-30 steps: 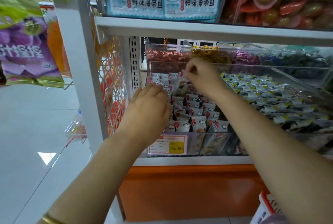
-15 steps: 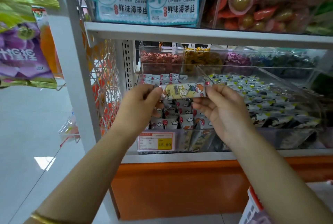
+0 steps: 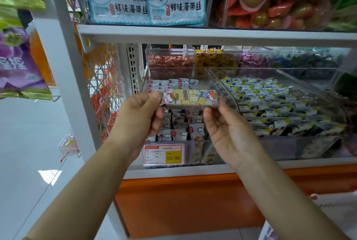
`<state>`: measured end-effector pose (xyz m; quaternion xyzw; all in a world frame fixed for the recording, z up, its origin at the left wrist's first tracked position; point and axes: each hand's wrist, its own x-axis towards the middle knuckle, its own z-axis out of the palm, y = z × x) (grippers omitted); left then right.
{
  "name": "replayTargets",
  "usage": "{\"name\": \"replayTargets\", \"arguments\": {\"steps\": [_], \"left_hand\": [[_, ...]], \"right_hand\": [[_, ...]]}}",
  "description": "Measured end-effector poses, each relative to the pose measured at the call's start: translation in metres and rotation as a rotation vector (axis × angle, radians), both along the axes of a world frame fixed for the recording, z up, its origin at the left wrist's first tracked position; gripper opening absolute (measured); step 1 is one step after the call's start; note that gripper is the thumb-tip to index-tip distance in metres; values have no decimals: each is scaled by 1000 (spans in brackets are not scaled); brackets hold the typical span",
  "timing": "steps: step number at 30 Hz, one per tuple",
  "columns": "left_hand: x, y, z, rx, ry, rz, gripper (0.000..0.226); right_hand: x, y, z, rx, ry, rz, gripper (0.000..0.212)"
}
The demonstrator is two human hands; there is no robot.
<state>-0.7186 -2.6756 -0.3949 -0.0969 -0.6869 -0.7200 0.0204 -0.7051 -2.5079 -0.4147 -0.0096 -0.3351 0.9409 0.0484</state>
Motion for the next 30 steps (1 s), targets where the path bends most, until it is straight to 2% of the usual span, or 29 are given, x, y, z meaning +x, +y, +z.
{"name": "replayTargets", "arguments": {"steps": [4, 8, 11, 13, 15, 17, 19, 25, 30], "left_hand": [[-1, -5, 3, 74, -5, -196, 31], [-1, -6, 2, -106, 122, -130, 14], [1, -4, 0, -253, 217, -66, 19], [1, -5, 1, -234, 200, -56, 27], [0, -8, 3, -152, 119, -88, 33], [0, -9, 5, -118, 76, -117, 26], [0, -9, 3, -209, 132, -62, 16], [-2, -10, 3, -278, 207, -14, 20], [-2, -14, 4, -318, 227, -79, 15]], "right_hand": [[-1, 5, -1, 94, -3, -66, 14], [-1, 8, -1, 308, 54, -165, 14], [1, 9, 0, 480, 106, -173, 24], [1, 10, -2, 571, 131, -184, 18], [-1, 10, -4, 606, 159, -162, 22], [-1, 10, -5, 667, 193, -141, 27], [-1, 7, -6, 740, 222, -143, 30], [1, 4, -5, 777, 229, -195, 15], [4, 4, -4, 838, 216, -267, 21]]}}
